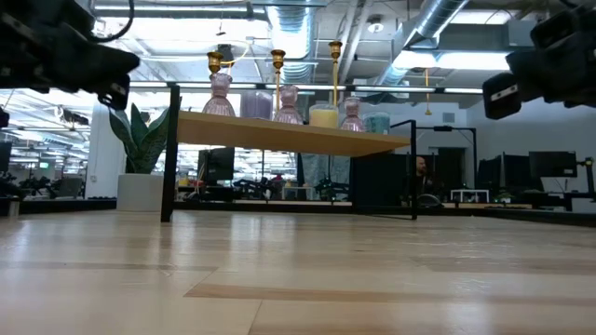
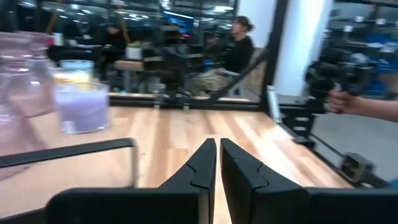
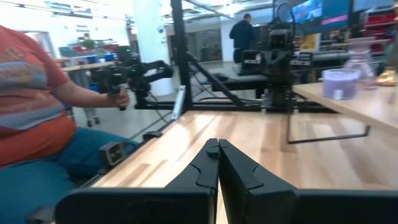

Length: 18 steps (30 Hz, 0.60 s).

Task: Pick & Place candle stick holders
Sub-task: Return to Home Position

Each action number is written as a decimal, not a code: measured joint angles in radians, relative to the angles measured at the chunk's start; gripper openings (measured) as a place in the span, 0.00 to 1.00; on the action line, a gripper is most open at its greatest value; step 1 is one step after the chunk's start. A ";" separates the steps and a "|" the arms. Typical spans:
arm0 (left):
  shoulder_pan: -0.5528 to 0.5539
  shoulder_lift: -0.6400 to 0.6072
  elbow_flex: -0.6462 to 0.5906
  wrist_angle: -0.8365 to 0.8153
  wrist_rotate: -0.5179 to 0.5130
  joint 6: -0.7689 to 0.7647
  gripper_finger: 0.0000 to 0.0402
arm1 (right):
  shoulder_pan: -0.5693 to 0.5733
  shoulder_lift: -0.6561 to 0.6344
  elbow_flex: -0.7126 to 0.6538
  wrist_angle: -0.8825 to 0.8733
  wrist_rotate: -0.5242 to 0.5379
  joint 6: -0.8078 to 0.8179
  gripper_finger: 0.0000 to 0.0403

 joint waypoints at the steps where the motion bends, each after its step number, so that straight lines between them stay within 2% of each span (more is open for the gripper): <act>1: 0.019 0.003 0.000 0.000 0.000 -0.001 0.06 | -0.013 0.000 0.000 0.000 0.000 -0.008 0.00; 9: 0.122 0.016 0.000 -0.003 -0.010 -0.002 0.05 | -0.080 0.000 0.000 -0.001 0.000 -0.019 0.00; 18: 0.127 0.017 0.000 0.000 -0.011 -0.002 0.05 | -0.085 0.000 0.000 -0.001 0.005 -0.019 0.00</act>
